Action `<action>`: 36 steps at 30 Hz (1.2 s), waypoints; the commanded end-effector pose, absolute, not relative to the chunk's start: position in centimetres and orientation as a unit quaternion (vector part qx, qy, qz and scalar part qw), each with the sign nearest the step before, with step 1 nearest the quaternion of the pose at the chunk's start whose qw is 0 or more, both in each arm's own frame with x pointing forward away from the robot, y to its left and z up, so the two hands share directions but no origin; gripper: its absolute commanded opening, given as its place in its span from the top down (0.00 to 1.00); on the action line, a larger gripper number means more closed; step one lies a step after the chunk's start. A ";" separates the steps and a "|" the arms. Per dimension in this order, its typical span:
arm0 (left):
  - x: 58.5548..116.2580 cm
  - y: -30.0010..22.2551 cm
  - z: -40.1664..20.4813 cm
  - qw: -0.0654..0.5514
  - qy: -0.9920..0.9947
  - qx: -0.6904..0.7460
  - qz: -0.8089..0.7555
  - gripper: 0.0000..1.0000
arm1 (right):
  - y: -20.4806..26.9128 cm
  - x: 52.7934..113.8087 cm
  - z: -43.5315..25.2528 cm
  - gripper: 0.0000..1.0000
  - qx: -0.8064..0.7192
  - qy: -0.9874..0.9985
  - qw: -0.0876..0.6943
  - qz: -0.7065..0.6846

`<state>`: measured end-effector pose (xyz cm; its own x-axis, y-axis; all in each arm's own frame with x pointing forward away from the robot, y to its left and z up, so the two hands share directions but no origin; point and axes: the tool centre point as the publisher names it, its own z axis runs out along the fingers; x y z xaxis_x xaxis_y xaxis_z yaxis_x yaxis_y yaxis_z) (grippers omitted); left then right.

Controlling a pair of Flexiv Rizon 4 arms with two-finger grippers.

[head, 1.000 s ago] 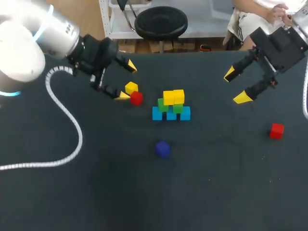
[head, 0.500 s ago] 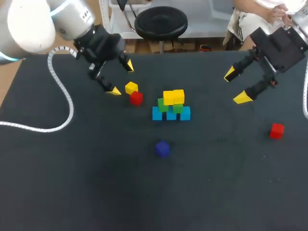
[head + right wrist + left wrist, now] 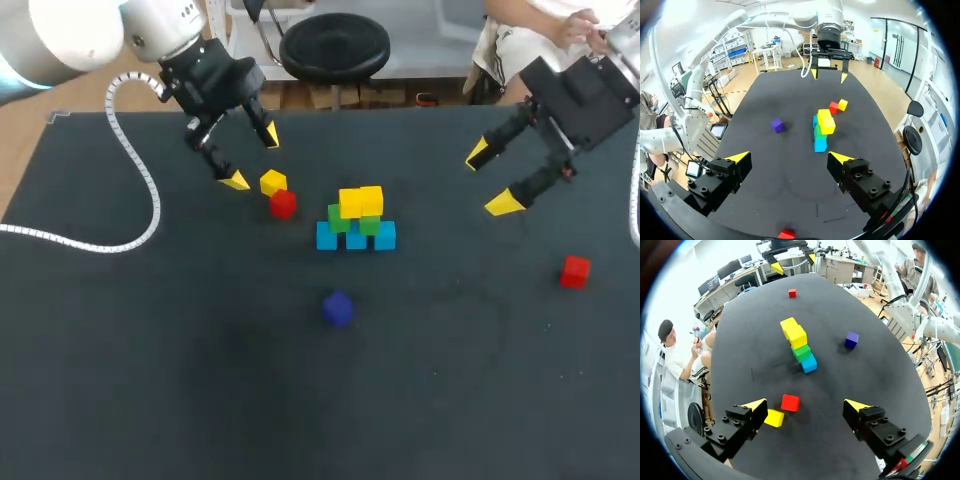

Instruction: Place the blue cubes, place green cubes on the blue cubes, place the yellow cubes on the green cubes, then place the red cubes on the yellow cubes, and place purple cube on the red cubes.

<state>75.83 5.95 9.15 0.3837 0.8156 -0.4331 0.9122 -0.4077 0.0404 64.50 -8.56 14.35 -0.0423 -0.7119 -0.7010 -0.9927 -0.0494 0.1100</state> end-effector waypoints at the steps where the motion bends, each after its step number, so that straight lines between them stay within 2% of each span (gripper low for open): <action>1: 76.2 5.9 9.2 0.123 0.523 0.823 -0.184 0.00 | -8.5 64.5 14.3 0.00 -0.654 0.651 0.226 0.311; 4: 77.4 6.2 10.5 0.097 0.544 0.826 -0.113 0.00 | -8.5 64.5 14.3 0.00 -0.654 0.651 0.226 0.311; 7: 79.1 6.4 11.1 0.105 0.525 0.841 -0.077 0.00 | -8.5 64.5 14.3 0.00 -0.654 0.651 0.226 0.311; 14: 82.6 7.0 8.1 0.059 0.509 0.858 -0.025 0.00 | -8.5 64.5 14.3 0.00 -0.654 0.651 0.226 0.311; 19: 83.8 8.7 4.7 0.079 0.521 0.848 -0.050 0.00 | -8.5 64.5 14.3 0.00 -0.654 0.651 0.226 0.311; 26: 84.7 9.1 2.9 0.094 0.515 0.850 -0.064 0.00 | -8.5 64.5 14.3 0.00 -0.654 0.651 0.226 0.311; 36: 86.6 6.0 1.6 0.063 0.487 0.869 -0.066 0.00 | -8.5 64.5 14.3 0.00 -0.654 0.651 0.226 0.311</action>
<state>84.71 7.49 1.74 0.5143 0.8372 -0.1859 0.8576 -0.4996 0.1223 64.51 -8.55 14.34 -0.0423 -0.7119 -0.7010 -0.9927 -0.0495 0.1102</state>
